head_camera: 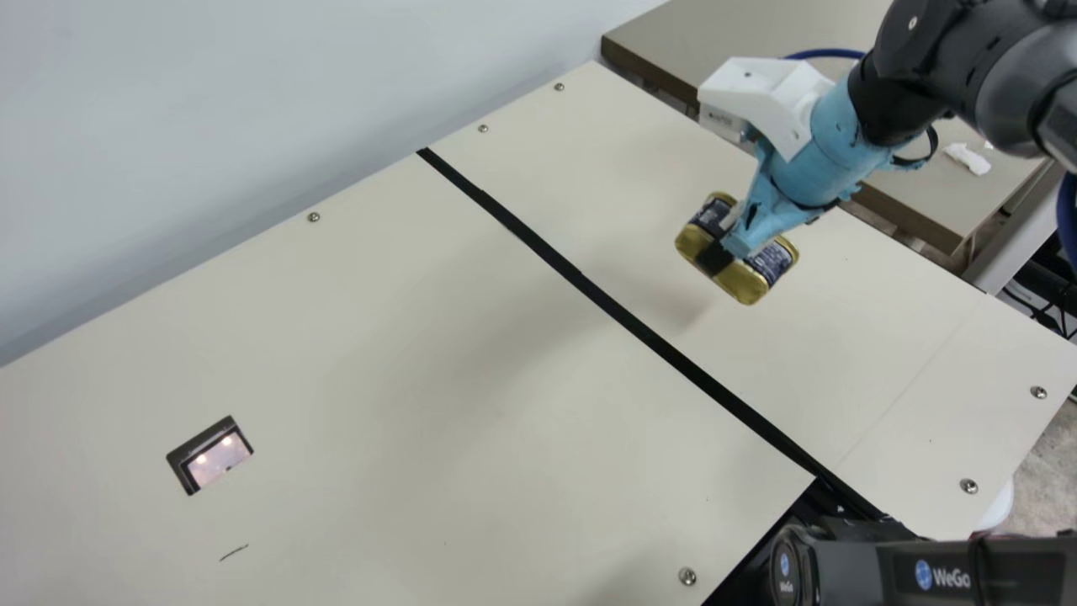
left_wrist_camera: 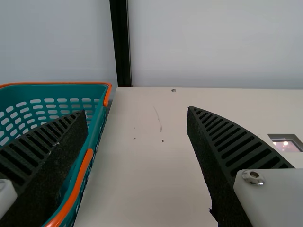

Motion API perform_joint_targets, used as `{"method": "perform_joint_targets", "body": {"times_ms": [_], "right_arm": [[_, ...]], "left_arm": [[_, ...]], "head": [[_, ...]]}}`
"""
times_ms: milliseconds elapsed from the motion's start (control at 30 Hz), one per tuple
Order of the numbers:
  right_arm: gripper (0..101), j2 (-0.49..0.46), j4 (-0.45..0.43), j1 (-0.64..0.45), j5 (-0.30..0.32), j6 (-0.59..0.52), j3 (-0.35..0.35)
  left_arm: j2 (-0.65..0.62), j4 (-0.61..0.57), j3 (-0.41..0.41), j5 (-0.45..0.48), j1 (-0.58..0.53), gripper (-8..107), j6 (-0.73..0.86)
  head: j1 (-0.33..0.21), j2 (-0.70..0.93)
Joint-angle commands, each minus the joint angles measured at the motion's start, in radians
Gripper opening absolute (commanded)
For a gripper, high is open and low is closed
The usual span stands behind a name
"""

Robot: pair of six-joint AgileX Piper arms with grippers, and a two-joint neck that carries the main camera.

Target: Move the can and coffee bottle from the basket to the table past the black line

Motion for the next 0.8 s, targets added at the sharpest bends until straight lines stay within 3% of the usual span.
{"method": "perform_joint_targets", "body": {"times_ms": [0, 367, 633, 667, 700, 767], "right_arm": [[0, 0.017, -0.013, -0.018, -0.025, -0.013, 0.013], [0, 0.119, -0.053, -0.094, -0.169, -0.053, 0.072], [3, 0.167, -0.049, -0.131, -0.204, -0.071, 0.072], [36, 0.17, -0.045, -0.134, -0.204, -0.074, 0.07], [101, 0.172, -0.04, -0.137, -0.206, -0.076, 0.068], [101, 0.174, -0.029, -0.14, -0.208, -0.079, 0.063]], "left_arm": [[0.0, 0.0, 0.0, 0.0, 0.0, 90, 0.0], [0.0, 0.0, 0.0, 0.0, 0.0, 90, 0.0], [0.0, 0.0, 0.0, 0.0, 0.0, 90, 0.0], [0.0, 0.0, 0.0, 0.0, 0.0, 90, 0.0], [0.0, 0.0, 0.0, 0.0, 0.0, 90, 0.0], [0.0, 0.0, 0.0, 0.0, 0.0, 90, 0.0]], "head": [[-0.026, -0.012], [-0.026, -0.012], [-0.026, -0.012], [-0.026, -0.012], [-0.026, -0.012], [-0.026, -0.012]]}}
